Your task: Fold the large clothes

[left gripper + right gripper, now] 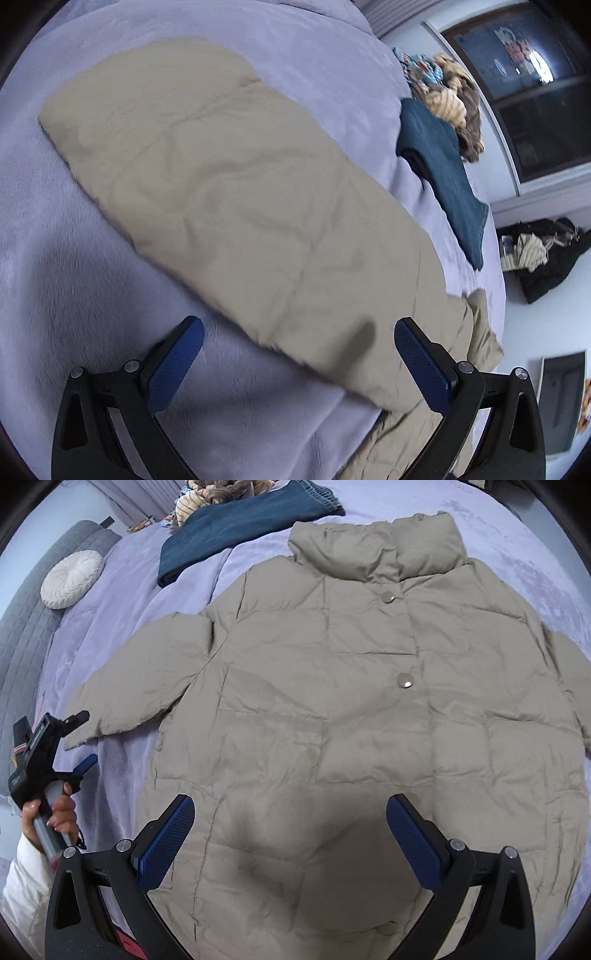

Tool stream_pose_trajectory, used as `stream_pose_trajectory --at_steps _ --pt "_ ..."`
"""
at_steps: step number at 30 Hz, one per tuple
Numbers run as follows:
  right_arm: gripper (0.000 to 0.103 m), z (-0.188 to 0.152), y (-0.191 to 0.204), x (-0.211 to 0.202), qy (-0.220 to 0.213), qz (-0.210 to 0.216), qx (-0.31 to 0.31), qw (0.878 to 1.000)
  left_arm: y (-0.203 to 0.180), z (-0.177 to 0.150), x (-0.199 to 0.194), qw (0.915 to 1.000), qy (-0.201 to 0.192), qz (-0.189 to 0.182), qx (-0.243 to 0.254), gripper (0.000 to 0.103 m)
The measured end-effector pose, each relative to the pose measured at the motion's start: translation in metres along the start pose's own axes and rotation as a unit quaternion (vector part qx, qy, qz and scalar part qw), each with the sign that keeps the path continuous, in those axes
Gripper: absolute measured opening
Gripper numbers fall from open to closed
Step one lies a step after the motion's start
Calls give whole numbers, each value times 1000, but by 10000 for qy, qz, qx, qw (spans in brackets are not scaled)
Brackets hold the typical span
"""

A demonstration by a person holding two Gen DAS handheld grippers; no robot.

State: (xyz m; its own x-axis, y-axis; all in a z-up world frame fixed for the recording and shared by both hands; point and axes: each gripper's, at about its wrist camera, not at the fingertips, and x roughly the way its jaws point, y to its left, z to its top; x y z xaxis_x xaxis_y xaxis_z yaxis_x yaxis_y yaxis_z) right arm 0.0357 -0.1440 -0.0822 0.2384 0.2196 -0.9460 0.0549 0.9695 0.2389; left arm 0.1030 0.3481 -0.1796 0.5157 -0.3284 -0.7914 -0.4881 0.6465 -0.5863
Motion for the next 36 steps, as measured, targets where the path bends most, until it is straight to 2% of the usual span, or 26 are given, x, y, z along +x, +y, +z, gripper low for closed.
stream_pose_trajectory --at_steps 3,6,7,8,9,10,11,12,14,15,16,17,18,22,27,30,32,34,36 --pt "103 3 12 14 2 90 -43 10000 1 23 8 9997 -241 -34 -83 103" --pt "103 12 20 23 -20 195 -33 9998 -9 43 17 9982 -511 274 169 102" --pt "103 17 24 27 -44 238 -23 9997 -14 47 19 9968 -637 426 239 95" --pt "103 21 26 29 -71 299 -8 9995 -19 50 21 9948 -757 603 322 76" --pt "103 27 29 32 -118 373 9 9992 -22 54 23 9933 -796 740 402 63" --pt "103 32 32 34 -167 446 26 9989 -23 57 24 9926 -778 799 476 34" --pt "103 37 35 35 -222 540 61 9983 -23 62 26 9935 -728 679 561 9" --pt "103 42 37 38 -278 644 110 9975 -24 66 25 9948 -668 463 619 7" --pt "100 53 43 44 -393 930 270 9945 -32 66 12 9916 -855 546 798 7" --pt "84 58 45 47 -460 1090 344 9924 -39 66 2 9882 -998 605 997 7" --pt "45 62 48 50 -489 1256 393 9901 -47 65 -9 9844 -1114 640 1200 7" --pt "30 67 51 58 -436 1440 444 9876 -53 59 -21 9811 -1205 650 1370 7" --pt "11 72 55 69 -342 1651 538 9842 -62 55 -31 9778 -1290 638 1521 7" --pt "9 82 76 102 -200 2148 602 9746 -107 36 -71 9574 -1634 516 2325 7" --pt "8 78 94 142 206 2158 511 9749 -186 -7 -97 9312 -1622 -135 3261 7" --pt "7 80 95 155 421 2165 544 9739 -241 -42 -92 9144 -1416 -639 3737 7" --pt "7 81 91 149 512 2312 549 9700 -277 -68 -82 9030 -1191 -962 4015 7" --pt "8 81 78 132 410 2433 598 9672 -310 -95 -64 8919 -954 -1123 4275 7" --pt "8 78 51 104 122 2378 675 9689 -341 -127 -39 8806 -675 -1160 4545 7"
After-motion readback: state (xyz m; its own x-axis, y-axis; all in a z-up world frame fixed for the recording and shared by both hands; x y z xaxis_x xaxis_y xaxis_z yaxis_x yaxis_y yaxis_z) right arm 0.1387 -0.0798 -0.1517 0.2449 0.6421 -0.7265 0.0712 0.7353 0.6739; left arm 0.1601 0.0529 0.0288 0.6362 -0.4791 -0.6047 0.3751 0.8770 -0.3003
